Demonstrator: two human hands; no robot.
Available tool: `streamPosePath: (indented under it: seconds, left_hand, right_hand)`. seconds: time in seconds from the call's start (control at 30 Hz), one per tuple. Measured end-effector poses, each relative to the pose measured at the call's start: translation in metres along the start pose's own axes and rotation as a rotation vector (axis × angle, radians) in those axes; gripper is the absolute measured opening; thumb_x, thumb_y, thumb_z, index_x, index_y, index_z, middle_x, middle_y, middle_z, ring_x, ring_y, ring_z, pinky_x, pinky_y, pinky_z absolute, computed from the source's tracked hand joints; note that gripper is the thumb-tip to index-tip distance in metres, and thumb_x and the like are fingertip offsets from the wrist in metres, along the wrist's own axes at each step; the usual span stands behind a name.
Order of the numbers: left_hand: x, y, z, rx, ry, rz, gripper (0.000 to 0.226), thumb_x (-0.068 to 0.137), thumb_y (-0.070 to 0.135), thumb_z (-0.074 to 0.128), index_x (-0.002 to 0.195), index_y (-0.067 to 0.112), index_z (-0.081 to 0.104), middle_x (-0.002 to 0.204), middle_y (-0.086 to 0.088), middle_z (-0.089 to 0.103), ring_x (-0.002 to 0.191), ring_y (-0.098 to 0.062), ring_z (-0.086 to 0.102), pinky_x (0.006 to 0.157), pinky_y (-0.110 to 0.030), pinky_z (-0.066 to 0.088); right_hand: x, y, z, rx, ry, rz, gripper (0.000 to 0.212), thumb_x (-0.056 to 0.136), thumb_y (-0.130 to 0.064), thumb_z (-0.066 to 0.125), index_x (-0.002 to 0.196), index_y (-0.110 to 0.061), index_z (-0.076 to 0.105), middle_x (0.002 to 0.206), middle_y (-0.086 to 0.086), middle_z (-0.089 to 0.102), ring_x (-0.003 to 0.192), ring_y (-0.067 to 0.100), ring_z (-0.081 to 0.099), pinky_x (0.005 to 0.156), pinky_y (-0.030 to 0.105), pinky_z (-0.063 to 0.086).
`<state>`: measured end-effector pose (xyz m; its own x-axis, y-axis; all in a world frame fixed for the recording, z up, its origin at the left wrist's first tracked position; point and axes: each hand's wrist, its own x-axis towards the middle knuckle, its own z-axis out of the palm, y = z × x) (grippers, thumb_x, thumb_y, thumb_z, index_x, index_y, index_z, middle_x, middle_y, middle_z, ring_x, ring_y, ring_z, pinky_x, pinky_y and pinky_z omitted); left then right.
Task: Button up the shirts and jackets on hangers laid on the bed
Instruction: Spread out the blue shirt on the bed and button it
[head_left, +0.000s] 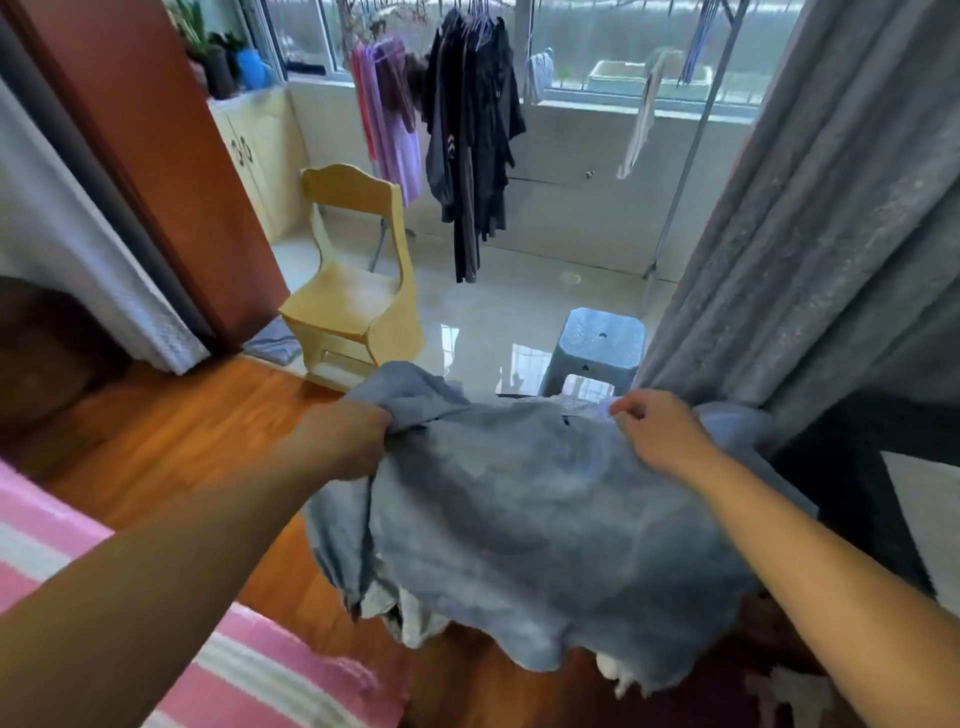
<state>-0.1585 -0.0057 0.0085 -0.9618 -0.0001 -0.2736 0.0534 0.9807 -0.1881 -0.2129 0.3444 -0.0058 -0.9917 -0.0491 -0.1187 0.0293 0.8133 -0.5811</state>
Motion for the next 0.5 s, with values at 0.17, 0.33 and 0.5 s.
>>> streamPosePath:
  seconds: [0.17, 0.33, 0.5]
  left_hand:
    - [-0.070, -0.032, -0.062, -0.400, 0.938, -0.066, 0.010, 0.085, 0.020, 0.045, 0.080, 0.014, 0.052, 0.082, -0.003, 0.054, 0.078, -0.031, 0.054, 0.060, -0.036, 0.038]
    - [-0.178, -0.026, 0.041, -0.279, 0.674, 0.169, 0.014, 0.088, 0.025, 0.052, 0.074, 0.021, 0.055, 0.083, 0.004, 0.054, 0.071, -0.026, 0.059, 0.053, -0.035, 0.046]
    - [-0.201, 0.006, 0.173, -0.314, -0.039, -0.248, 0.034, 0.097, 0.060, 0.042, 0.125, 0.046, 0.056, 0.117, 0.010, 0.064, 0.107, -0.014, 0.068, 0.081, -0.033, 0.053]
  right_hand:
    - [0.015, -0.011, -0.027, -0.011, 0.141, -0.063, 0.023, 0.094, -0.010, 0.055, 0.097, -0.014, 0.077, 0.105, 0.009, 0.075, 0.104, 0.031, 0.066, 0.084, 0.031, 0.044]
    - [0.033, -0.012, -0.042, -0.170, 0.109, -0.142, 0.025, 0.096, -0.016, 0.052, 0.102, -0.021, 0.075, 0.110, 0.007, 0.073, 0.105, 0.034, 0.064, 0.092, 0.040, 0.049]
    - [0.037, -0.031, -0.017, -0.245, -0.201, -0.318, 0.024, 0.100, -0.026, 0.057, 0.120, -0.023, 0.070, 0.129, 0.001, 0.063, 0.120, 0.024, 0.056, 0.093, 0.028, 0.035]
